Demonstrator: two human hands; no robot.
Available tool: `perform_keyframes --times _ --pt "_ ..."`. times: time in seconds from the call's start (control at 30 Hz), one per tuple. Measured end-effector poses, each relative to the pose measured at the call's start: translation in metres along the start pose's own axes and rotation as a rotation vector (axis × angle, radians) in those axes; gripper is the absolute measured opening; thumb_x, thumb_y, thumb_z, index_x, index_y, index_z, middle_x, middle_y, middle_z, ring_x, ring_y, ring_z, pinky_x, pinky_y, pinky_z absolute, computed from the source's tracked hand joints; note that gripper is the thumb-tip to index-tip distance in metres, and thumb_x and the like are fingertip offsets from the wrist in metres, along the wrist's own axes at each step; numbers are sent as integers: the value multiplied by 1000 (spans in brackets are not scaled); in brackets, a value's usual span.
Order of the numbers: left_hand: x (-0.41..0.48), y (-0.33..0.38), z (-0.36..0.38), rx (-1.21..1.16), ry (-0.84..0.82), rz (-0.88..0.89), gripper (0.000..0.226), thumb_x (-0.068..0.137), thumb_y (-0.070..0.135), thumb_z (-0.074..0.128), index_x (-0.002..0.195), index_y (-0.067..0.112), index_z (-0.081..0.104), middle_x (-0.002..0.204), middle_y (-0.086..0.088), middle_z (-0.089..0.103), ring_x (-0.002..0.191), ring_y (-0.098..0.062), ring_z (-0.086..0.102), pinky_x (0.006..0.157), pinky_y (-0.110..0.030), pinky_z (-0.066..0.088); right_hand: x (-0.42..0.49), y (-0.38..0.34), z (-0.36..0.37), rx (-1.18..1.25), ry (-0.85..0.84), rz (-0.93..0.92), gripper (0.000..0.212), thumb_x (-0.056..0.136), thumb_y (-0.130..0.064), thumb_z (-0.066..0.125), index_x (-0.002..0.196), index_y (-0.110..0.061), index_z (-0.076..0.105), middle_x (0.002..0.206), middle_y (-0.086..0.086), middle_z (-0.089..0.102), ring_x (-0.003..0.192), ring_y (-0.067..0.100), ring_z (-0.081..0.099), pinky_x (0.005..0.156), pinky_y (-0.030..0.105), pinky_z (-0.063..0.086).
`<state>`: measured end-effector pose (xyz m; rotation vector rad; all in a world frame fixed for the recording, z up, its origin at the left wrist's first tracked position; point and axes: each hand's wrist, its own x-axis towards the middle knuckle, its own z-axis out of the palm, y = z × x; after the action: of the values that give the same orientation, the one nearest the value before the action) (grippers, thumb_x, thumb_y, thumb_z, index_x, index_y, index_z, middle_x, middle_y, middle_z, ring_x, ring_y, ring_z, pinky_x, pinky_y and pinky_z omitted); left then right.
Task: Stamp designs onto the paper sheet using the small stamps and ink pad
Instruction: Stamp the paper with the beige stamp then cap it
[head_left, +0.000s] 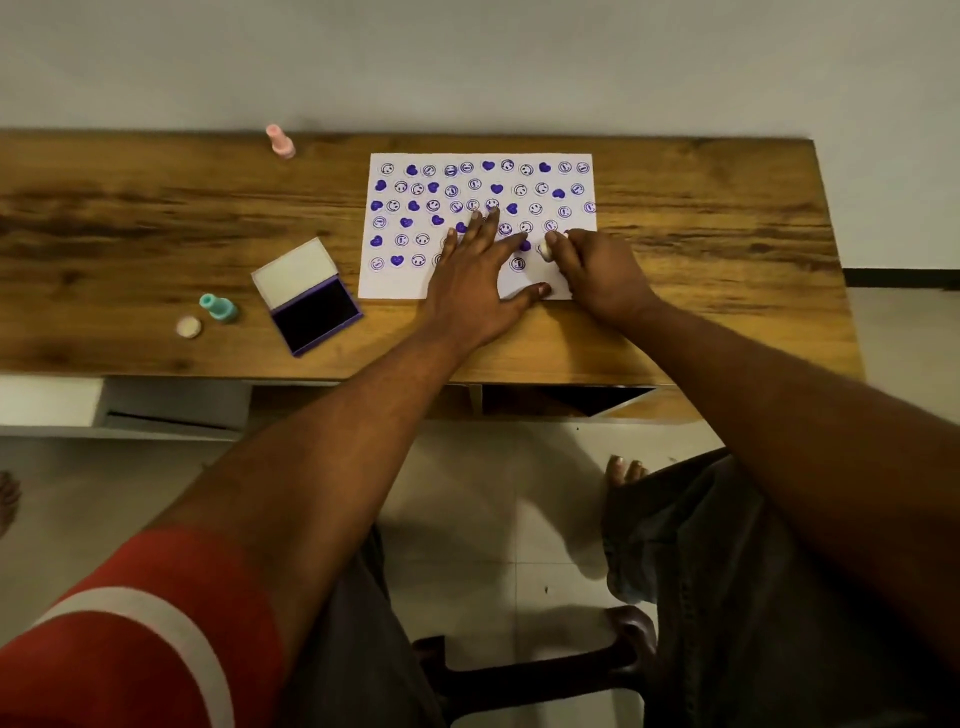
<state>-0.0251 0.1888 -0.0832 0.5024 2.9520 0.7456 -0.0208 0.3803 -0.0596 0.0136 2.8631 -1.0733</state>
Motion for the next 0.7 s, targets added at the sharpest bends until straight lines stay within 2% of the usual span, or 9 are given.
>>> perform_keyframes --times 0.1,0.2,0.27,0.33,0.47,0.57,0.67,0.7 --pt "1 -1 3 15 6 -8 82 91 74 59 158 29 46 174 -7 22 163 -23 13 131 -45 6 2 1 0 -30 -7 -19 46 109 -39 45 97 -6 74 64 -14 53 67 16 55 63 27 31" --pt "2 -1 3 26 11 -11 83 91 75 59 158 29 46 174 -7 22 163 -24 14 131 -45 7 5 -2 0 -87 -15 -44 48 109 -40 44 94 -5 73 73 2 63 73 25 59 64 30 31" --pt "1 -1 4 25 10 -8 84 91 75 59 159 29 45 175 -7 21 163 -24 13 131 -45 7 7 -5 1 -164 -39 -24 49 108 -42 44 85 -5 66 79 13 66 75 31 59 64 33 31" --pt "1 0 4 19 18 -5 84 91 75 58 159 29 45 174 -7 22 163 -24 14 131 -45 8 10 -9 -2 -244 -78 14 46 108 -43 44 80 -9 58 79 15 62 77 33 57 64 33 29" --pt "1 -1 4 34 17 -9 85 90 78 57 160 30 44 175 -7 20 163 -23 13 131 -45 8 10 -25 -16 -451 -120 -33 48 110 -43 38 87 -7 60 92 23 66 84 37 60 68 33 35" --pt "1 -2 5 19 17 -2 86 90 79 57 159 30 46 175 -7 21 163 -24 14 131 -47 9 18 -47 -38 -574 77 -134 47 108 -49 37 84 -13 55 84 20 66 77 36 58 63 34 33" --pt "3 -3 5 36 14 4 87 88 80 56 159 31 45 175 -8 20 162 -26 14 131 -49 10 24 -71 -51 -503 562 -280 47 106 -50 41 85 -12 59 67 7 60 56 25 44 55 30 26" --pt "3 -3 5 41 15 4 87 88 80 56 159 30 45 175 -9 20 162 -27 14 131 -48 10 21 -73 -47 -513 582 -300 45 107 -48 41 90 -10 61 69 7 62 55 26 47 53 30 28"
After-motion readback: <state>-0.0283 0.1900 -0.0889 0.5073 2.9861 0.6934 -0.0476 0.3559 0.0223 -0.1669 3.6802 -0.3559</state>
